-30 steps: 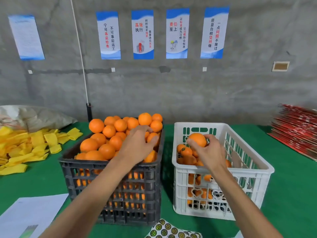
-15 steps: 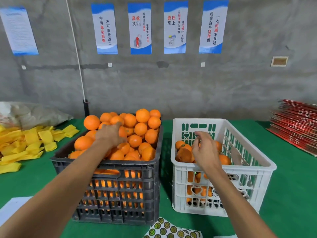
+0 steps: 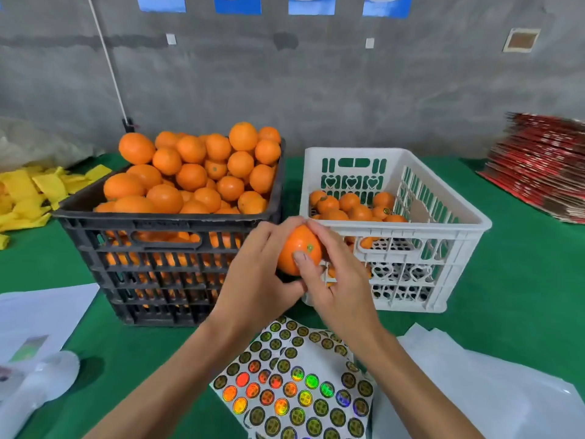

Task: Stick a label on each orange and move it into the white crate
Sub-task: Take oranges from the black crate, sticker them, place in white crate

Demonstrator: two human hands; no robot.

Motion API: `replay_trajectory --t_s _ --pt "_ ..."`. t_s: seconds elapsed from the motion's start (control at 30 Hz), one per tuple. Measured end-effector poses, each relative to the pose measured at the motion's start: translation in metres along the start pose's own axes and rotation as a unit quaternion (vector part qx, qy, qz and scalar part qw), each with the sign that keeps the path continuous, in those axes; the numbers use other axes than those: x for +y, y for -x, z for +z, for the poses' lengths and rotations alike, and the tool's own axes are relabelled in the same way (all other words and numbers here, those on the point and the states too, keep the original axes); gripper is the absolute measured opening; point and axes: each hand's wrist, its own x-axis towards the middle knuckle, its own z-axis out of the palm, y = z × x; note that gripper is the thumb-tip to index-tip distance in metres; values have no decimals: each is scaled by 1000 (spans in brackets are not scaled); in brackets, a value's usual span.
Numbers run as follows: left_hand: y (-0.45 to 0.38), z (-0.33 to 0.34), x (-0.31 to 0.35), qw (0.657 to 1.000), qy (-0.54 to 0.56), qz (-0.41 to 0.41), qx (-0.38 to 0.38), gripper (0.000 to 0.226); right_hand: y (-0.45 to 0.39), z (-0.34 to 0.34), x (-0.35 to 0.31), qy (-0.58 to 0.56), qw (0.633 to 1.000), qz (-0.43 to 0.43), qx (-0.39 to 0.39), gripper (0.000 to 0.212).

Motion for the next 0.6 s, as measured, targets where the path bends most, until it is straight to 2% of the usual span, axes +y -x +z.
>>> replay_trajectory --t_s 0.1,0.17,0.2,0.27,0.3,0.33,0.43,0.5,0.6 --pt "60 21 -10 994 51 -76 -67 73 42 -1 33 9 994 58 -91 45" --pt "95 35 -15 977 104 -164 -84 72 61 0 57 40 984 86 -151 38" --pt "109 41 -17 959 150 -225 -81 73 69 0 69 60 977 90 -185 36" --pt "126 51 -19 892 283 -346 -58 74 80 -1 86 91 956 93 -261 37" --pt "130 55 -20 861 334 -382 -43 73 84 -2 92 106 943 97 -299 43" --pt "133 58 -21 845 356 -399 -30 68 86 -2 96 118 931 100 -331 52" --pt "137 62 -25 832 365 -417 -5 51 88 2 107 147 901 107 -393 69" --pt "140 65 -27 830 363 -423 6 47 90 4 110 171 891 95 -410 71" --pt "144 68 -28 836 361 -413 10 44 92 3 113 170 894 95 -404 65"
